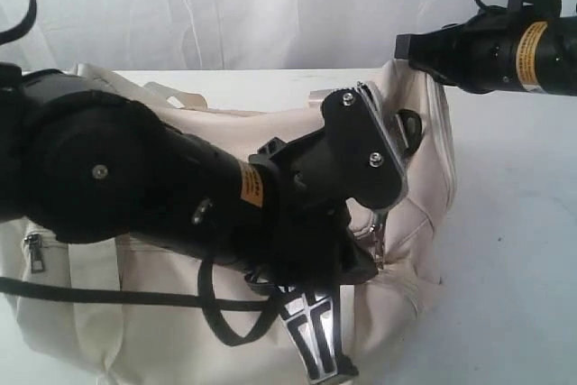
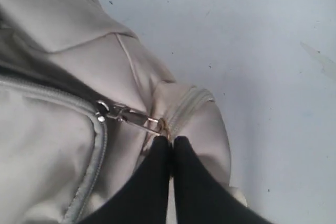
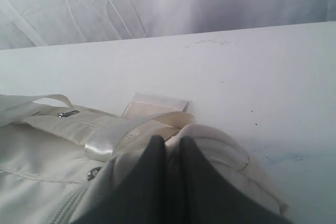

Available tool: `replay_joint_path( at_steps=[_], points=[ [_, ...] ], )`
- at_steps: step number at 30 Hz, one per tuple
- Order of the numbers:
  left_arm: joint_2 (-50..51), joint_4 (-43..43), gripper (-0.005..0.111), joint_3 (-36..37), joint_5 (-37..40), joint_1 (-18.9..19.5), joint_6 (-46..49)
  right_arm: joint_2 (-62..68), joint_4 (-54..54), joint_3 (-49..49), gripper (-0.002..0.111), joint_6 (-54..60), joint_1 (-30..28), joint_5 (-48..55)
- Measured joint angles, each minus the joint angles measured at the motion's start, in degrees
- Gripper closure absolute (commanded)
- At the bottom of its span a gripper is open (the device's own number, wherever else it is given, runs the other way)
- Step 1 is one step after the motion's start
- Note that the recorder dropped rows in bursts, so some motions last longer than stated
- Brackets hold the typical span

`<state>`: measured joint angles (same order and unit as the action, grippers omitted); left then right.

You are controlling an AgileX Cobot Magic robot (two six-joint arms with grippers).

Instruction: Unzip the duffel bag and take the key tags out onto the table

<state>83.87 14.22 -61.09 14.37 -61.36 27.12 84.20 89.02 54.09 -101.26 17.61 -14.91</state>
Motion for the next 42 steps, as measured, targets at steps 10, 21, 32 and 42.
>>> replay_joint_path(
  at_steps=[10,21,32,42],
  points=[
    [-2.1,1.1,0.107,0.0,5.8,-0.1,0.0,-0.7,-1.4,1.0,0.064,0.0,0.0,3.5],
    [-2.6,-0.8,0.107,0.0,9.3,-0.1,0.0,-5.7,8.5,1.1,0.052,-4.1,-0.3,-11.4],
    [-3.4,-4.0,0.107,0.0,7.1,-0.2,0.0,-8.3,10.6,-1.3,0.052,-17.8,-0.3,-27.1],
    [-6.7,-7.7,0.107,0.0,6.6,-0.2,-2.3,-8.3,10.9,-1.4,0.053,-18.5,-0.3,-32.3]
  ],
)
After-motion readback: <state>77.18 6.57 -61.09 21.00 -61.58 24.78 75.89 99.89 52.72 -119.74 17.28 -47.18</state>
